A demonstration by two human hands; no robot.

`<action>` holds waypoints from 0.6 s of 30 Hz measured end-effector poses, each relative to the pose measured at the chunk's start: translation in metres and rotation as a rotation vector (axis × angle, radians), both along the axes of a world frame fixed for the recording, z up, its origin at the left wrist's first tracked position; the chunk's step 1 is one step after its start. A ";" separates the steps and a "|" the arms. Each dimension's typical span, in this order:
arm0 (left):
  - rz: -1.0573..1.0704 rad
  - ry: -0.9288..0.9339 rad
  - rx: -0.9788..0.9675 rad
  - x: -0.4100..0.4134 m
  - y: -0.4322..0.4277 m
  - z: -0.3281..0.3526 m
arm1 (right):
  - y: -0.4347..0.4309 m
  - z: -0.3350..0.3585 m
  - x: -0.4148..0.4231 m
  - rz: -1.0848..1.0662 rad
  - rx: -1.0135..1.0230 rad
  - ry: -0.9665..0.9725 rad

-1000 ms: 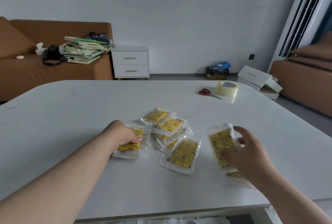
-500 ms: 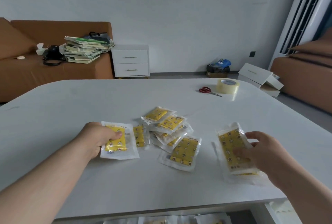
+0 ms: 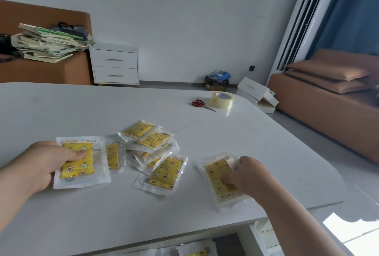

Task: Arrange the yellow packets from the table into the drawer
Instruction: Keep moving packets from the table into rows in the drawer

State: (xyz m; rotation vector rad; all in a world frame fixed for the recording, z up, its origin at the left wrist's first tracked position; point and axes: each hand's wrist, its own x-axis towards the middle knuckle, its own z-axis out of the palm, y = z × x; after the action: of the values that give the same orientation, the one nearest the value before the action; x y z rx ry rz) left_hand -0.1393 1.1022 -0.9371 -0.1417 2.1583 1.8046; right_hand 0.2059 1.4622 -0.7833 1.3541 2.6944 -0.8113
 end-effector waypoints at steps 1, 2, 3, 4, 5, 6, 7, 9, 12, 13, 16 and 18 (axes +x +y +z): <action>-0.009 -0.003 -0.010 0.004 0.002 0.008 | -0.002 0.002 0.000 0.017 -0.004 -0.004; -0.019 -0.011 -0.027 0.020 0.009 0.027 | -0.004 0.004 0.000 0.025 -0.017 -0.004; 0.002 -0.031 -0.040 0.042 0.021 0.051 | -0.006 0.005 0.000 0.032 -0.030 0.000; 0.023 -0.031 -0.036 0.067 0.030 0.079 | -0.007 0.005 0.000 0.034 -0.041 0.012; 0.037 -0.011 -0.001 0.098 0.040 0.107 | -0.007 0.004 0.000 0.032 -0.047 0.028; 0.052 -0.003 0.020 0.116 0.047 0.123 | -0.007 0.003 0.000 0.026 -0.063 0.047; 0.061 -0.012 0.026 0.124 0.050 0.131 | -0.008 0.002 0.000 0.021 -0.093 0.074; 0.069 -0.036 0.014 0.130 0.053 0.139 | -0.010 0.002 0.000 0.008 -0.172 0.155; 0.127 -0.062 0.046 0.123 0.048 0.141 | -0.014 0.004 -0.003 -0.026 -0.272 0.366; 0.134 -0.077 0.070 0.121 0.048 0.141 | -0.016 0.006 -0.005 -0.042 -0.307 0.438; 0.069 -0.097 0.053 0.118 0.056 0.144 | -0.021 0.005 -0.010 -0.073 -0.389 0.600; 0.032 -0.097 0.041 0.113 0.067 0.144 | -0.026 0.003 -0.012 -0.087 -0.413 0.668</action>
State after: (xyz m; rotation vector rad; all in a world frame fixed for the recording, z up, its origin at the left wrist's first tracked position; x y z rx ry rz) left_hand -0.0260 1.1692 -0.7929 -0.2508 2.0620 1.8196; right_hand 0.1938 1.4365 -0.7805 1.2628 2.6276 -2.0004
